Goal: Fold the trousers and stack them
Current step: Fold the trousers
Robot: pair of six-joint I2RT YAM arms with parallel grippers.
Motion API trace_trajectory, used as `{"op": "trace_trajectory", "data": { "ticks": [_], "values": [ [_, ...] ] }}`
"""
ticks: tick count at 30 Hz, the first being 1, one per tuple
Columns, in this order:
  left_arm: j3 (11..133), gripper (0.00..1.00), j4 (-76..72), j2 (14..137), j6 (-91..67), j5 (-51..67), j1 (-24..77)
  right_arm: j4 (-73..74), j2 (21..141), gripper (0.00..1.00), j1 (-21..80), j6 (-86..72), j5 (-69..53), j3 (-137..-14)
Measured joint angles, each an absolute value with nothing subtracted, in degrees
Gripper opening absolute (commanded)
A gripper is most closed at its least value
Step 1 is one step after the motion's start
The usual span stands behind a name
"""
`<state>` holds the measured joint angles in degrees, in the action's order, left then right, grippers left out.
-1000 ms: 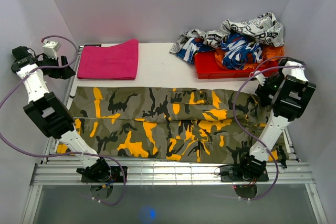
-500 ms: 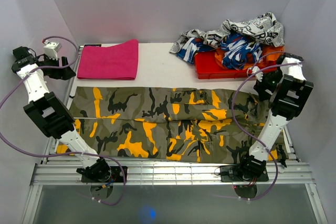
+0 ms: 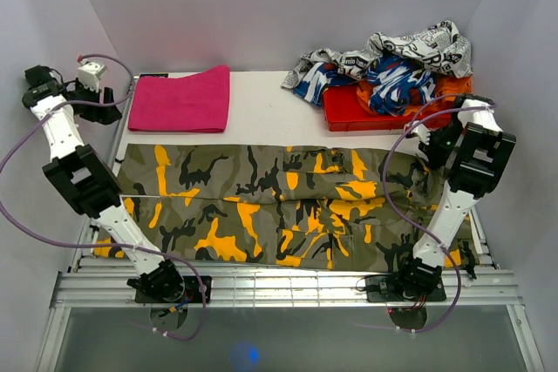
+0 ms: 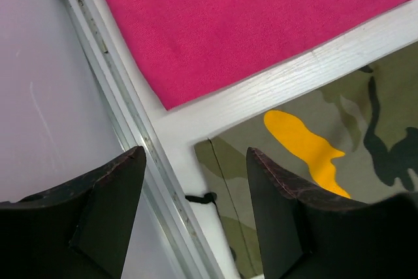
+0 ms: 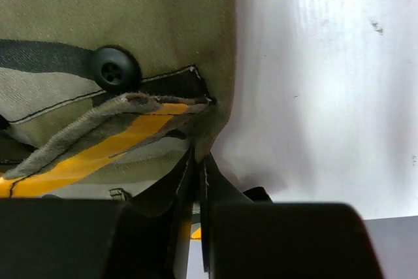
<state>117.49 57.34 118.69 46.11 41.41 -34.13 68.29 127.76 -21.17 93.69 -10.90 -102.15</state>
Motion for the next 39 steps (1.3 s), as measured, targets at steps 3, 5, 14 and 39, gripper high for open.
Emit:
{"op": "trace_trajectory", "data": {
  "ticks": [3, 5, 14, 39],
  "values": [
    [119.72, 0.68, 58.02, 121.97, 51.46, 40.25, -31.97, 67.33, 126.65, 0.08, -20.71, 93.6, -9.65, -100.51],
    [120.57, 0.64, 58.67, 124.27, 54.72, 39.75, -30.48, 66.15, 125.62, 0.08, -20.53, 93.62, -8.97, -98.94],
    [125.08, 0.62, 61.19, 136.18, 68.16, 38.11, -27.18, 63.22, 119.39, 0.08, -19.7, 93.06, -5.93, -92.62],
    [127.13, 0.4, 71.31, 142.1, 86.35, 31.24, -28.01, 62.7, 116.62, 0.08, -18.92, 91.92, -3.4, -90.65]
  ]
}}
